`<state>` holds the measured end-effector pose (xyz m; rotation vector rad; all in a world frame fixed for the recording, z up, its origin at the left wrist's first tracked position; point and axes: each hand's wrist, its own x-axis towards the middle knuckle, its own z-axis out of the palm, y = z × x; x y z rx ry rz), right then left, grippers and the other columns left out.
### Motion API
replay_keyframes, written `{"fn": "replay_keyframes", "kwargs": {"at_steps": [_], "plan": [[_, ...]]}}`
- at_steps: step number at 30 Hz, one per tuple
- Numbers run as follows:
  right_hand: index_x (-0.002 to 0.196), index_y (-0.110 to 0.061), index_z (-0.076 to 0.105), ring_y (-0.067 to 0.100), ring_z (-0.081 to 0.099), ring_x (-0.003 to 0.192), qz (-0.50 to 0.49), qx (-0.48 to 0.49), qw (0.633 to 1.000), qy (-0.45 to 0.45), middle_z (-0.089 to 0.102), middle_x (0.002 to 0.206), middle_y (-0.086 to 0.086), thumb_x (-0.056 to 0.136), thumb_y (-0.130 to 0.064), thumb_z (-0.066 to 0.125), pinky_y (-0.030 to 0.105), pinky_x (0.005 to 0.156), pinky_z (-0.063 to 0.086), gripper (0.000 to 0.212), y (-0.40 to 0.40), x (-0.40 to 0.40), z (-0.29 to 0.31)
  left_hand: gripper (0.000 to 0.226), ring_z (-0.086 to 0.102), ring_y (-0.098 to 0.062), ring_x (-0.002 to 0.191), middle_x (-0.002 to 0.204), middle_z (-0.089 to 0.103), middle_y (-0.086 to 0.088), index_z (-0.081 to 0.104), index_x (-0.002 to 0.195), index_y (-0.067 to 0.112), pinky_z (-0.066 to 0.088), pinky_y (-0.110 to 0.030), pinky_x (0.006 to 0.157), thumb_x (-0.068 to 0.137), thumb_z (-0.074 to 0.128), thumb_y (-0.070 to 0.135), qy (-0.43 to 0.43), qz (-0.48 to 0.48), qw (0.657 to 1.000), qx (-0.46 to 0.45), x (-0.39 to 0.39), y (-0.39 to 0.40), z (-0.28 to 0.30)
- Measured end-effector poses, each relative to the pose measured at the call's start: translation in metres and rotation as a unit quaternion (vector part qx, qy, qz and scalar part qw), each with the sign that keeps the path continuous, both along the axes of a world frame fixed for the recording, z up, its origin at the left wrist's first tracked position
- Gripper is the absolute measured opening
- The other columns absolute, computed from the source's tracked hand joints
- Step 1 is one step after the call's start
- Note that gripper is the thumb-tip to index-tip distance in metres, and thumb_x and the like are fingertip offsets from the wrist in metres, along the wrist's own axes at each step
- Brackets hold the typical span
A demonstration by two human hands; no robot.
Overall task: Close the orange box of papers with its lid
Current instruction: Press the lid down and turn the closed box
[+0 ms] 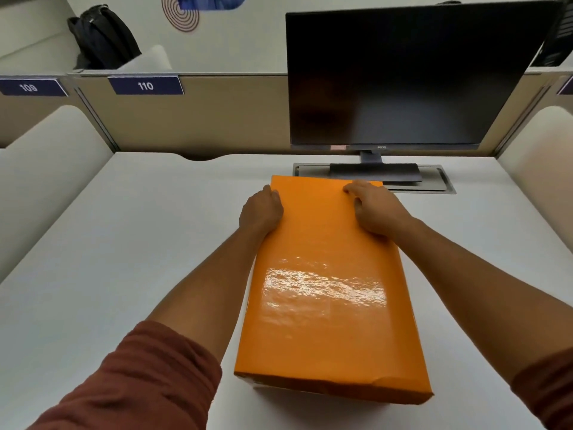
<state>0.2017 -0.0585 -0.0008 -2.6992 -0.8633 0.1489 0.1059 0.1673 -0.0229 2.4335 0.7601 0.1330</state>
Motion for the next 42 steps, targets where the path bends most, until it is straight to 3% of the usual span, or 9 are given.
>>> {"fn": "replay_keyframes", "kwargs": {"at_steps": [7, 10, 13, 16, 24, 28, 33, 36, 42], "plan": [[0.143, -0.016, 0.045, 0.032, 0.043, 0.133, -0.045, 0.124, 0.990, 0.038, 0.043, 0.151, 0.011, 0.098, -0.018, 0.044, 0.043, 0.108, 0.034, 0.045, -0.017, -0.020, 0.002, 0.062, 0.049, -0.035, 0.130, 0.147, 0.048, -0.014, 0.040, 0.146, 0.012, 0.038, -0.052, 0.111, 0.103, 0.021, 0.051, 0.002, -0.025, 0.990, -0.137, -0.029, 0.002, 0.001], [0.134, -0.010, 0.055, 0.033, 0.052, 0.123, -0.087, 0.206, 0.975, 0.004, 0.056, 0.138, 0.014, 0.097, -0.014, 0.046, 0.038, 0.101, 0.039, 0.038, -0.027, -0.046, -0.005, 0.067, 0.058, -0.031, 0.114, 0.137, 0.056, -0.011, 0.048, 0.140, 0.014, 0.046, -0.047, 0.097, 0.099, 0.025, 0.060, 0.001, -0.002, 0.971, -0.238, -0.050, 0.003, -0.002], [0.134, -0.010, 0.054, 0.033, 0.051, 0.125, -0.092, 0.201, 0.975, 0.014, 0.055, 0.138, 0.015, 0.096, -0.015, 0.049, 0.038, 0.102, 0.038, 0.038, -0.039, -0.063, -0.006, 0.065, 0.062, -0.024, 0.092, 0.123, 0.062, -0.008, 0.054, 0.130, 0.018, 0.050, -0.042, 0.080, 0.095, 0.030, 0.066, 0.004, 0.028, 0.948, -0.318, -0.069, -0.001, -0.003], [0.139, -0.009, 0.049, 0.033, 0.045, 0.132, -0.104, 0.190, 0.976, 0.025, 0.049, 0.145, 0.015, 0.096, -0.018, 0.051, 0.042, 0.107, 0.034, 0.043, -0.049, -0.080, -0.003, 0.064, 0.062, -0.023, 0.092, 0.125, 0.062, -0.007, 0.052, 0.133, 0.020, 0.050, -0.041, 0.079, 0.094, 0.033, 0.067, -0.002, 0.025, 0.934, -0.356, -0.088, -0.005, -0.005], [0.150, -0.021, 0.032, 0.036, 0.043, 0.133, -0.163, 0.181, 0.963, 0.113, 0.039, 0.152, 0.012, 0.097, -0.036, 0.049, 0.050, 0.105, 0.037, 0.058, -0.078, -0.145, -0.003, 0.085, 0.065, -0.023, 0.103, 0.130, 0.061, -0.004, 0.044, 0.141, 0.023, 0.053, -0.032, 0.064, 0.078, 0.047, 0.080, 0.005, -0.054, 0.932, -0.357, -0.149, -0.015, -0.007], [0.147, -0.021, 0.035, 0.036, 0.053, 0.121, -0.269, 0.216, 0.918, 0.197, 0.047, 0.146, 0.013, 0.094, -0.047, 0.048, 0.046, 0.092, 0.045, 0.060, -0.094, -0.175, -0.010, 0.084, 0.065, -0.023, 0.104, 0.127, 0.062, -0.004, 0.044, 0.138, 0.026, 0.056, -0.036, 0.070, 0.074, 0.051, 0.082, 0.036, -0.075, 0.927, -0.365, -0.185, -0.020, -0.011], [0.139, -0.012, 0.044, 0.026, 0.061, 0.084, -0.321, 0.283, 0.833, 0.351, 0.059, 0.123, 0.011, 0.093, -0.053, 0.050, 0.043, 0.070, 0.047, 0.062, -0.099, -0.195, -0.015, 0.073, 0.064, -0.019, 0.095, 0.114, 0.061, 0.003, 0.042, 0.136, 0.029, 0.054, -0.033, 0.064, 0.081, 0.048, 0.076, 0.056, -0.069, 0.909, -0.407, -0.211, -0.026, -0.016], [0.136, -0.012, 0.046, 0.031, 0.062, 0.092, -0.305, 0.301, 0.834, 0.348, 0.060, 0.123, 0.012, 0.091, -0.051, 0.055, 0.045, 0.075, 0.051, 0.060, -0.095, -0.199, -0.015, 0.068, 0.063, -0.012, 0.089, 0.111, 0.062, 0.004, 0.044, 0.138, 0.025, 0.053, -0.030, 0.062, 0.087, 0.047, 0.070, 0.016, -0.054, 0.916, -0.397, -0.214, -0.025, -0.015], [0.140, -0.014, 0.044, 0.037, 0.061, 0.109, -0.260, 0.303, 0.847, 0.350, 0.059, 0.132, 0.013, 0.093, -0.048, 0.054, 0.053, 0.091, 0.051, 0.059, -0.078, -0.197, -0.012, 0.066, 0.061, -0.022, 0.101, 0.138, 0.057, -0.007, 0.040, 0.147, 0.023, 0.052, -0.031, 0.071, 0.093, 0.044, 0.061, -0.060, -0.021, 0.936, -0.346, -0.215, -0.004, -0.012]]}}
